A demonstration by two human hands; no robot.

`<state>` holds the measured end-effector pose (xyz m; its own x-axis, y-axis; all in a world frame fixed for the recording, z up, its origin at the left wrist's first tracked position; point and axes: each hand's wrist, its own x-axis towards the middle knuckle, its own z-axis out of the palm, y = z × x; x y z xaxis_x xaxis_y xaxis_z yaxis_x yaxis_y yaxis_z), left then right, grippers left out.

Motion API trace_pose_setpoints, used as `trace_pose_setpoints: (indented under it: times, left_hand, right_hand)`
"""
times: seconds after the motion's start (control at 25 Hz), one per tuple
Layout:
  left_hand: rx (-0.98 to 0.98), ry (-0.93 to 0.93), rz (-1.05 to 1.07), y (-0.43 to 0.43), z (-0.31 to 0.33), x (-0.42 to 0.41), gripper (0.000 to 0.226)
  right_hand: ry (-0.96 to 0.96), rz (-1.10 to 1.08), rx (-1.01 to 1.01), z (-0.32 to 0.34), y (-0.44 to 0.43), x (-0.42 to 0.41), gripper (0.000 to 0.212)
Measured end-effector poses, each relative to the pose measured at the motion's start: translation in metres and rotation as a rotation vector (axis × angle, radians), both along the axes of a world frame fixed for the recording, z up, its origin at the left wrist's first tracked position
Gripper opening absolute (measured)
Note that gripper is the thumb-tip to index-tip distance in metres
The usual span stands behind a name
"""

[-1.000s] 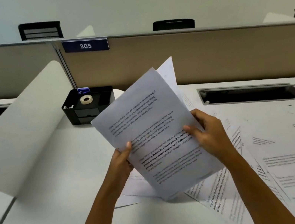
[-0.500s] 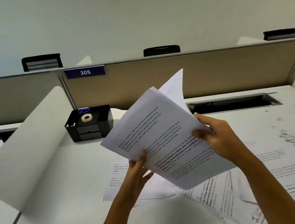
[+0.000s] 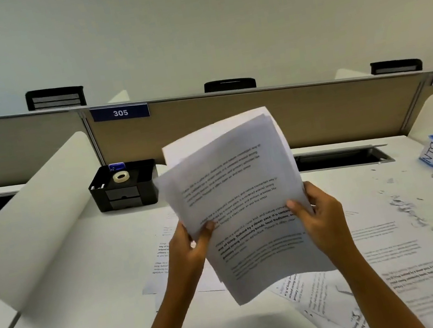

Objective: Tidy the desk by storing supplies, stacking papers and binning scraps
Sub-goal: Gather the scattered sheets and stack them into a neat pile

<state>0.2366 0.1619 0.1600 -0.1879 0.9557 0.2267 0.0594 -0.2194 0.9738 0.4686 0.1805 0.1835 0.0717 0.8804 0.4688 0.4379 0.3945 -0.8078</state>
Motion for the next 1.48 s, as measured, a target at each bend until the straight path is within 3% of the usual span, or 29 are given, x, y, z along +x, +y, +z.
trace_pose_setpoints:
  times: [0.2,0.4,0.68,0.84,1.0,1.16,1.28,1.4,1.48]
  left_hand:
    - [0.152,-0.092,0.122,-0.008,0.018,0.007,0.025]
    - [0.173,-0.082,0.088,-0.023,0.008,-0.002,0.031]
    - [0.144,-0.074,0.168,-0.034,-0.001,0.001,0.02]
    - [0.168,-0.096,0.091,-0.036,0.004,0.001,0.048]
    - [0.036,-0.083,0.064,-0.041,-0.016,-0.001,0.032]
    - [0.047,-0.079,0.119,-0.049,-0.024,0.004,0.029]
    - [-0.019,-0.019,0.104,-0.054,-0.04,0.002,0.028]
    - [-0.175,0.104,0.125,-0.058,-0.067,0.002,0.025]
    - [-0.227,0.186,0.159,-0.062,-0.079,0.005,0.031]
  right_hand:
    - [0.292,0.013,-0.023,-0.014,-0.019,-0.022,0.023]
    - [0.487,0.053,-0.142,-0.04,-0.035,-0.026,0.038]
    - [0.48,0.048,-0.125,-0.044,-0.041,-0.034,0.026]
    - [0.428,0.087,-0.174,-0.046,-0.045,-0.027,0.035]
    - [0.421,0.104,-0.279,-0.065,-0.048,-0.026,0.036]
    - [0.465,0.108,-0.281,-0.067,-0.05,-0.026,0.03]
    - [0.473,0.155,-0.341,-0.083,-0.054,-0.023,0.034]
    - [0.366,0.155,-0.419,-0.102,-0.055,-0.022,0.019]
    - [0.284,0.153,-0.417,-0.103,-0.051,-0.023,0.022]
